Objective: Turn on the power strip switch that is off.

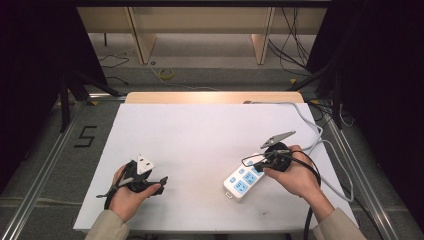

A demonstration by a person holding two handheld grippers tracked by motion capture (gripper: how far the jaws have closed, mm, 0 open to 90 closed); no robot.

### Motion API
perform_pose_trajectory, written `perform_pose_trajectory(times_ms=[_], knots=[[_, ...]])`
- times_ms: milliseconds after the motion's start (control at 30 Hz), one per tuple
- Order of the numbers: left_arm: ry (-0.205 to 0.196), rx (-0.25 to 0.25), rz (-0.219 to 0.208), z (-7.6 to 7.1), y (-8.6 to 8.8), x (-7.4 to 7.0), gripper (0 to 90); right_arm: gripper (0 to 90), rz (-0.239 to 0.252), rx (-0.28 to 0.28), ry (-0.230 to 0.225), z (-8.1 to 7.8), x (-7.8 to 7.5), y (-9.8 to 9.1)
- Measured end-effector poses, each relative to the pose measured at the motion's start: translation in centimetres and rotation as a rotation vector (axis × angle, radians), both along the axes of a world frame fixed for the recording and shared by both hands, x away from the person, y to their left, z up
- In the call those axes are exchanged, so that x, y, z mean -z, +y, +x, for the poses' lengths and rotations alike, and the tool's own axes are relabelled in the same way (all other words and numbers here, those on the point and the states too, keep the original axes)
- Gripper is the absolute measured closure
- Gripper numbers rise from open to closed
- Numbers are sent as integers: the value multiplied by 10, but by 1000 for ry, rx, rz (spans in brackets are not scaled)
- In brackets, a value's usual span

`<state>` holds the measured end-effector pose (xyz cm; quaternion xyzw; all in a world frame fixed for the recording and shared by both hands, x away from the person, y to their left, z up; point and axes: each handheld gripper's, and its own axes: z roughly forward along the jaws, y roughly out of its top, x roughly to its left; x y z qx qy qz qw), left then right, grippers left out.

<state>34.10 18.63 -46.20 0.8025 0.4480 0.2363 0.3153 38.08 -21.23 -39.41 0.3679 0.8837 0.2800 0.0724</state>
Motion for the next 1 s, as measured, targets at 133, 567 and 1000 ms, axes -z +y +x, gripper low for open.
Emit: perform_pose_trajectory(times_ms=[133, 567, 1000], knots=[[-5, 0, 0, 0, 0, -1, 226, 900, 1, -4, 2, 1, 0, 2], [-5, -1, -1, 0, 0, -1, 225, 900, -8, -19, 8, 1, -1, 9], [-6, -2, -2, 0, 0, -1, 225, 900, -15, -34, 12, 2, -1, 15]])
